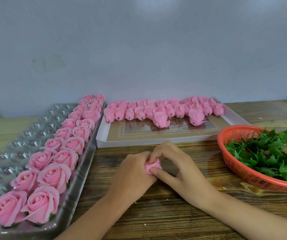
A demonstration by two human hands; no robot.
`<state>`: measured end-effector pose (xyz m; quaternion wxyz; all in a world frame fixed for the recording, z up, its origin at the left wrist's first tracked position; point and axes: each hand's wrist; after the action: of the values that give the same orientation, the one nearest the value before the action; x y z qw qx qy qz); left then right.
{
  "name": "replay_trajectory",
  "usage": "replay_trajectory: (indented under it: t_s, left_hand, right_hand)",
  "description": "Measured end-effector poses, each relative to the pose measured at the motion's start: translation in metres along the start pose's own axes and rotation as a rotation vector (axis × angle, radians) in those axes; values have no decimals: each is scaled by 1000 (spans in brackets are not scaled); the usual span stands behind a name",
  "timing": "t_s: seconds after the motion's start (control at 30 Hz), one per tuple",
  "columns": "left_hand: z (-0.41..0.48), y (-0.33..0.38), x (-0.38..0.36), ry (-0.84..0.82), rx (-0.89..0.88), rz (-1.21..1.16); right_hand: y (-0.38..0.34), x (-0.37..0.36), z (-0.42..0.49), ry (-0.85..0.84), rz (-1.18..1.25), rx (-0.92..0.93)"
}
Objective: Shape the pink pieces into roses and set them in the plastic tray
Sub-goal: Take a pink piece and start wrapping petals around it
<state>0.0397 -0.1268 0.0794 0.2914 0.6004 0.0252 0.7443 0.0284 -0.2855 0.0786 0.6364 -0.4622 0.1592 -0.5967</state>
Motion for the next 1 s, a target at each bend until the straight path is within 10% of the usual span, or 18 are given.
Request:
replay_trajectory:
  t_s: [1.0]
  left_hand:
    - [-3, 3, 1, 124, -126, 198]
  right_hand:
    - [-2, -1, -1, 0, -49, 21]
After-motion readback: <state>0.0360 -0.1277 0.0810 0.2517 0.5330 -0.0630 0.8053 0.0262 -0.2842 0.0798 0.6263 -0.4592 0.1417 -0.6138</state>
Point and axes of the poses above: each hand's wrist, its own z-axis towards the middle knuckle, its own x-axis out of the back of the hand, y = z × x, and after that the axes turned 14 degrees about z, right-handed
